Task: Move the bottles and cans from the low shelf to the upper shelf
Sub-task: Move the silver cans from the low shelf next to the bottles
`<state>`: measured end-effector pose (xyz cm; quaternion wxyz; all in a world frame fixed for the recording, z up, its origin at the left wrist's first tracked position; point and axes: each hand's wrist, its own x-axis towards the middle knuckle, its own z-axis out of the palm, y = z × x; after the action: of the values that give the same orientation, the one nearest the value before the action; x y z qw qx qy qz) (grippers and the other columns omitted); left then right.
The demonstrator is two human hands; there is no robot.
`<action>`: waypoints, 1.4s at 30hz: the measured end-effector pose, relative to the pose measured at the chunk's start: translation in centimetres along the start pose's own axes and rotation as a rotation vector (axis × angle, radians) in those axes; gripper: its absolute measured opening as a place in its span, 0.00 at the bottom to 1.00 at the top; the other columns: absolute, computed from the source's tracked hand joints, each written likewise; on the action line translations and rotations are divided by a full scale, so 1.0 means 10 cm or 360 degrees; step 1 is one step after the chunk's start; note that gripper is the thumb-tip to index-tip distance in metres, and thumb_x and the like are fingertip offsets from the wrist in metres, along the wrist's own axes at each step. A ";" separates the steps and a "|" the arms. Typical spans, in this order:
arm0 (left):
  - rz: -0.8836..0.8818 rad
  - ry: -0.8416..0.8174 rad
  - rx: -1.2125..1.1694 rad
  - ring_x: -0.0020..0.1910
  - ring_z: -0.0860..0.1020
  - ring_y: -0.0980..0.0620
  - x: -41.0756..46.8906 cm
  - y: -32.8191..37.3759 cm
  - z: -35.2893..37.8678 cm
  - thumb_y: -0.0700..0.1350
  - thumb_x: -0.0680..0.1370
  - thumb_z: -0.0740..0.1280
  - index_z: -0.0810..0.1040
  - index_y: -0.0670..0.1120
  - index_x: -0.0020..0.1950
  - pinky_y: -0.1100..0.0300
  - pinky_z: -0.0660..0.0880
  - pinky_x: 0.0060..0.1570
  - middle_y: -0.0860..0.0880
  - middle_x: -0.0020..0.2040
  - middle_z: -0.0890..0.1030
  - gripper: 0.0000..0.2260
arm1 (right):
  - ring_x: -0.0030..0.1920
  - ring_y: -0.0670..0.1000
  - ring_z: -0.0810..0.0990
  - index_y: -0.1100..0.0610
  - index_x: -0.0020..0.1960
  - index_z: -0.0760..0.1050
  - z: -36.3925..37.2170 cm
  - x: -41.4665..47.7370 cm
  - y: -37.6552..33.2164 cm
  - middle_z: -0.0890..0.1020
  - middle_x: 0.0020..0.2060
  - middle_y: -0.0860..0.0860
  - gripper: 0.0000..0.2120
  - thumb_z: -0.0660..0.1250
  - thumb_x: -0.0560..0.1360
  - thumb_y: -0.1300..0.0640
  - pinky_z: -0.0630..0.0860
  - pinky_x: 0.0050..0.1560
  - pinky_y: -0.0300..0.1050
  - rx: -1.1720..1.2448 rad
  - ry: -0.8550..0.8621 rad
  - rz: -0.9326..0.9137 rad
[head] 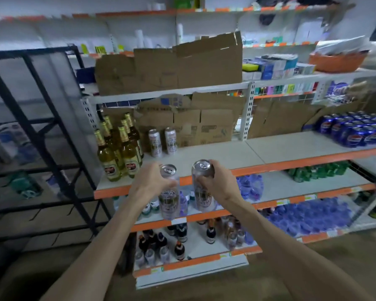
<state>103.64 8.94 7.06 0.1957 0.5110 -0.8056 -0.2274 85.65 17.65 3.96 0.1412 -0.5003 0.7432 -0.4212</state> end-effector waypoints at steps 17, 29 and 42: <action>-0.0182 0.0169 -0.0282 0.46 0.80 0.52 2.21 -0.73 0.08 0.52 0.66 0.79 0.79 0.47 0.58 0.57 0.76 0.44 0.51 0.52 0.83 0.24 | 0.50 0.51 0.81 0.52 0.61 0.73 0.93 2.14 0.12 0.82 0.50 0.48 0.20 0.73 0.72 0.53 0.79 0.53 0.56 0.0225 -0.0071 0.0121; -0.0334 0.0144 -0.0373 0.45 0.80 0.53 3.52 -1.02 0.55 0.48 0.65 0.79 0.79 0.47 0.53 0.60 0.72 0.39 0.51 0.46 0.83 0.19 | 0.49 0.53 0.80 0.49 0.62 0.72 1.45 3.51 0.67 0.82 0.50 0.49 0.22 0.72 0.70 0.51 0.79 0.48 0.53 0.0177 -0.0159 0.0191; -0.0502 0.0074 -0.0316 0.53 0.81 0.47 4.09 -1.38 0.85 0.46 0.67 0.78 0.77 0.47 0.60 0.48 0.77 0.57 0.48 0.55 0.82 0.23 | 0.51 0.54 0.80 0.50 0.65 0.69 2.22 4.04 0.89 0.82 0.52 0.50 0.26 0.72 0.70 0.50 0.79 0.52 0.54 0.0168 -0.0349 0.0190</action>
<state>92.71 -32.09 -4.38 0.2257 0.6143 -0.6843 -0.3216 75.57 -26.63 -7.74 0.2724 -0.4901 0.7285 -0.3935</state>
